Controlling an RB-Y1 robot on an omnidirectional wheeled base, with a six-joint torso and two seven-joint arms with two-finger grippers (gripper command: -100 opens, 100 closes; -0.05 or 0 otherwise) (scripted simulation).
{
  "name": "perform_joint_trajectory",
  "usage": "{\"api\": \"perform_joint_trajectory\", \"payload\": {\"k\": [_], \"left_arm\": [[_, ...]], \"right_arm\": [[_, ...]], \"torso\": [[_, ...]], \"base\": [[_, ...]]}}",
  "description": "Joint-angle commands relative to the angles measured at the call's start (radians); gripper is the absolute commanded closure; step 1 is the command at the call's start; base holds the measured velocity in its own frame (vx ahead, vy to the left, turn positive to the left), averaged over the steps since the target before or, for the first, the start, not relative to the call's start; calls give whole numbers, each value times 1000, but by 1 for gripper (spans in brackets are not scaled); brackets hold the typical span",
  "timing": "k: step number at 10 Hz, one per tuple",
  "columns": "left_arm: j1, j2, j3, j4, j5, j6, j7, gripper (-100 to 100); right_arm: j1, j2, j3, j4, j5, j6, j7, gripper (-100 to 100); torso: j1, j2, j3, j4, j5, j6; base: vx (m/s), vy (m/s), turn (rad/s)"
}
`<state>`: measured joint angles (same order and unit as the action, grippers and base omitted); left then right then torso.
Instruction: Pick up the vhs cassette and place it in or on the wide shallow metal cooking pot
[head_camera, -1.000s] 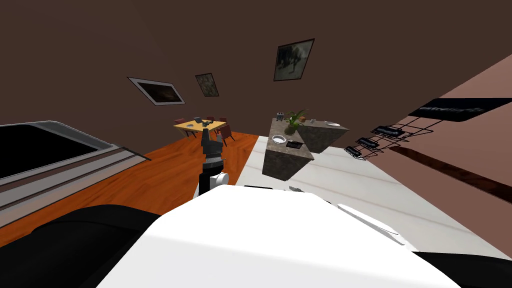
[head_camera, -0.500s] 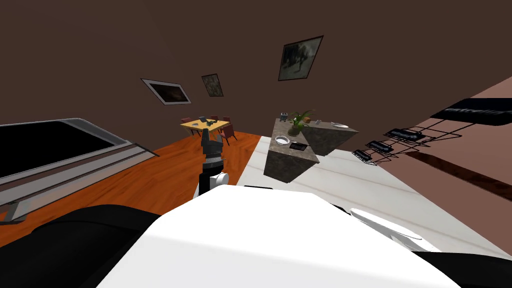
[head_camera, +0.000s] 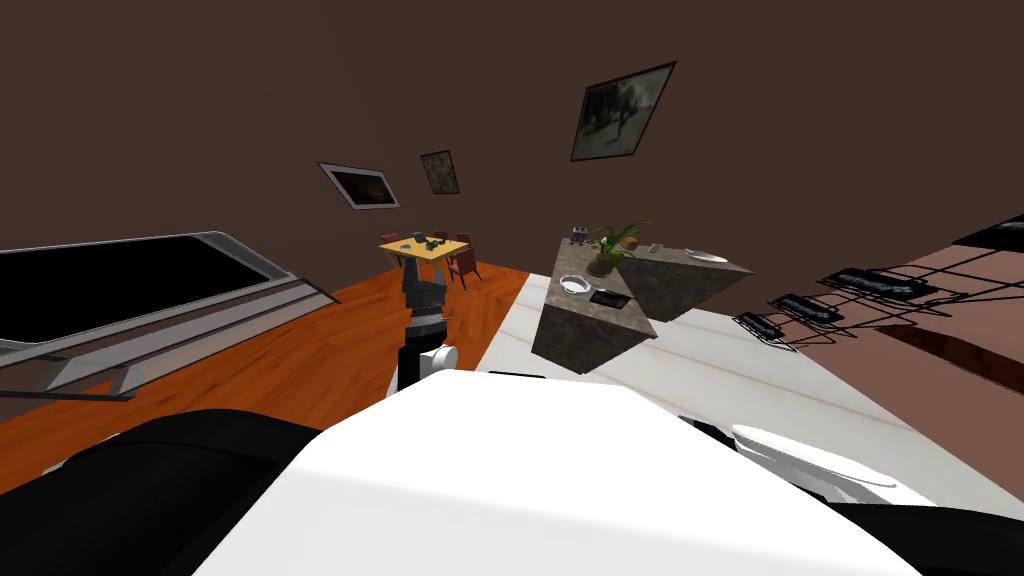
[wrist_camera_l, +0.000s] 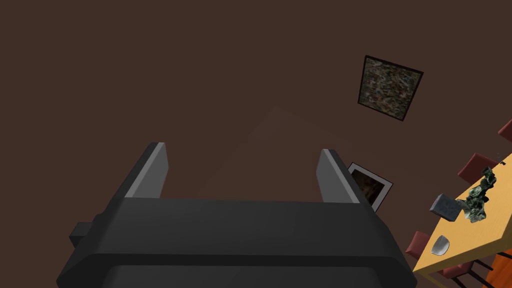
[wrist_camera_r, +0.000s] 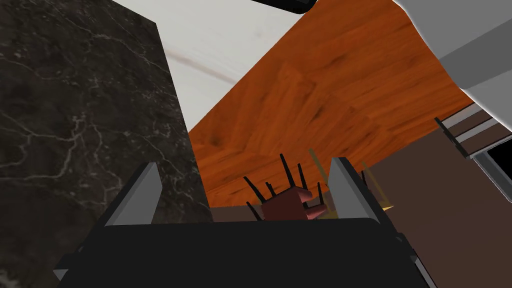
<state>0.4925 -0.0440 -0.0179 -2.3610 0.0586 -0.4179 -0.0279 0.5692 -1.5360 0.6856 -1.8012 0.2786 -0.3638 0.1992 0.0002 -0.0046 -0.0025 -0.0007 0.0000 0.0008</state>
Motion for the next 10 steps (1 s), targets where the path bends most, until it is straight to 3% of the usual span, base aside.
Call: {"api": "perform_joint_trajectory", "payload": {"k": [1,2,3,4,7,10], "left_arm": [[0,0,0,0,0,0,0,0],[0,0,0,0,0,0,0,0],[0,0,0,0,0,0,0,0],[0,0,0,0,0,0,0,0],[0,0,0,0,0,0,0,0],[0,0,0,0,0,0,0,0]], "right_arm": [[1,-35,6,8,3,1,7,-100],[7,-79,33,40,1,3,30,-100],[7,-114,33,40,1,3,30,-100],[7,-114,33,40,1,3,30,-100],[21,-229,81,100,-5,7,75,-100],[28,-333,103,129,-12,9,96,-100]], "torso": [[0,0,0,0,0,0],[-1,1,1,0,0,0],[0,0,0,0,0,-1],[-1,0,0,0,0,0],[0,-1,-1,0,0,0],[0,-4,-2,-1,0,-1]], "base": [[21,4,-17],[47,14,257],[55,7,121],[27,6,-30],[68,16,216],[91,10,135]]}}
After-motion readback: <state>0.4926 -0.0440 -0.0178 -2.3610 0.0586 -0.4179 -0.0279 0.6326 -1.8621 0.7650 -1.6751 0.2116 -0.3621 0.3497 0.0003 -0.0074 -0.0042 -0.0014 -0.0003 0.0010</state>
